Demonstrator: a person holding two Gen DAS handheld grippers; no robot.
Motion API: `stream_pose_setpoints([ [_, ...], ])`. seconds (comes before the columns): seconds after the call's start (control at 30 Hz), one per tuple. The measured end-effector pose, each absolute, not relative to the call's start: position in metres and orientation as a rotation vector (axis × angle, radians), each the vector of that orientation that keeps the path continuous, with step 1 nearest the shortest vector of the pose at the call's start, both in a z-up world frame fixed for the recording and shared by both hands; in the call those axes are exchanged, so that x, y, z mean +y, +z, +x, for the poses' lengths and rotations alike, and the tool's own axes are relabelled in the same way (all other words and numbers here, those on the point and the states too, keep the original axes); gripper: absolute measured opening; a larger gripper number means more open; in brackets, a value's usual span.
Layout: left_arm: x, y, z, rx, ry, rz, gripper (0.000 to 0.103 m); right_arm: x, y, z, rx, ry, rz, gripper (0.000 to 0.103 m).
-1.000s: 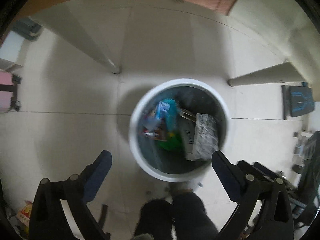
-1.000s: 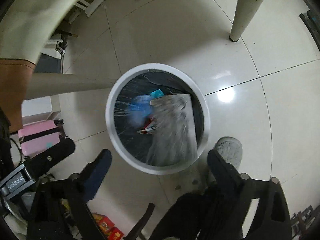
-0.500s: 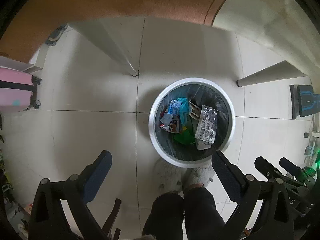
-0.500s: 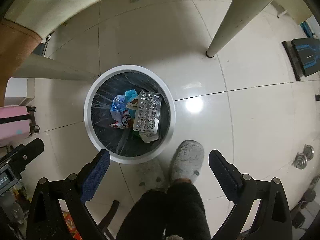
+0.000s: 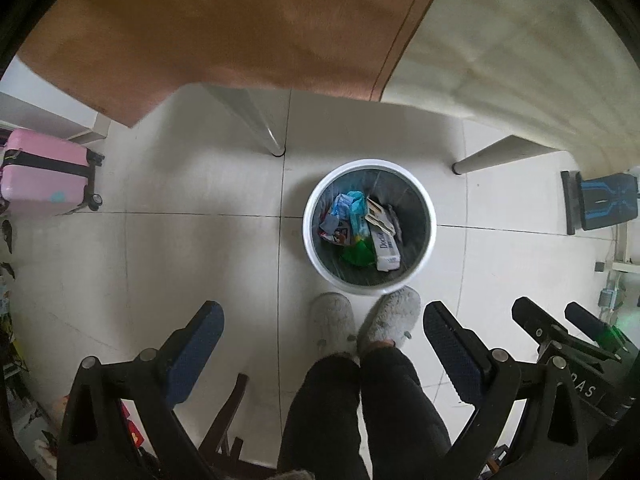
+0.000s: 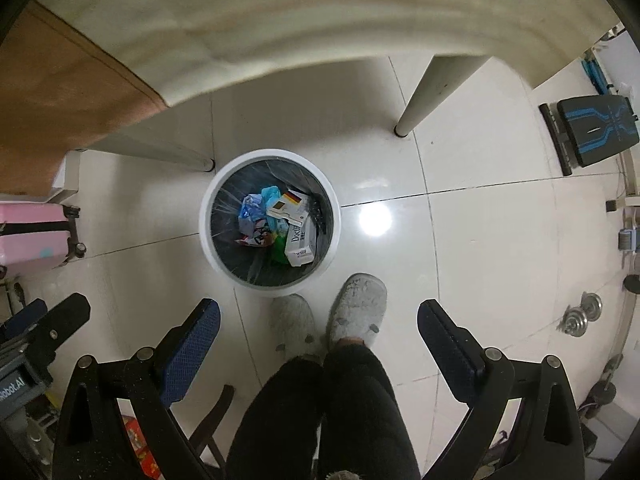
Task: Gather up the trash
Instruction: 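Move both open tools back over the table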
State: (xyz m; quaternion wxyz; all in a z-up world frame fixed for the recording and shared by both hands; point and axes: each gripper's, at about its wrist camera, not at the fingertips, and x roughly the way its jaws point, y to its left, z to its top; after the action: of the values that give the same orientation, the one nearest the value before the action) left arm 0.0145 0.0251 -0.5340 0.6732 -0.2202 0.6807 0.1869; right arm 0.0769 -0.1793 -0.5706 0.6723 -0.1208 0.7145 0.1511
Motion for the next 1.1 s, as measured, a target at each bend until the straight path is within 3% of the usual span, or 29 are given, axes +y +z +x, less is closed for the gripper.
stream_pose_setpoints([
  [0.63,0.02,-0.328,0.007,1.36,0.379,-0.467,0.102,-0.189,-0.329,0.065,1.521,0.418,-0.167,0.1],
  [0.87,0.043,-0.266,0.07,1.213,0.449,-0.374,0.102,-0.165,-0.254,0.125,1.411,0.463,-0.094,0.1],
  [1.1,0.094,-0.252,0.169,1.139,0.549,-0.361,0.103,-0.133,-0.225,0.25,1.349,0.434,-0.035,0.1],
])
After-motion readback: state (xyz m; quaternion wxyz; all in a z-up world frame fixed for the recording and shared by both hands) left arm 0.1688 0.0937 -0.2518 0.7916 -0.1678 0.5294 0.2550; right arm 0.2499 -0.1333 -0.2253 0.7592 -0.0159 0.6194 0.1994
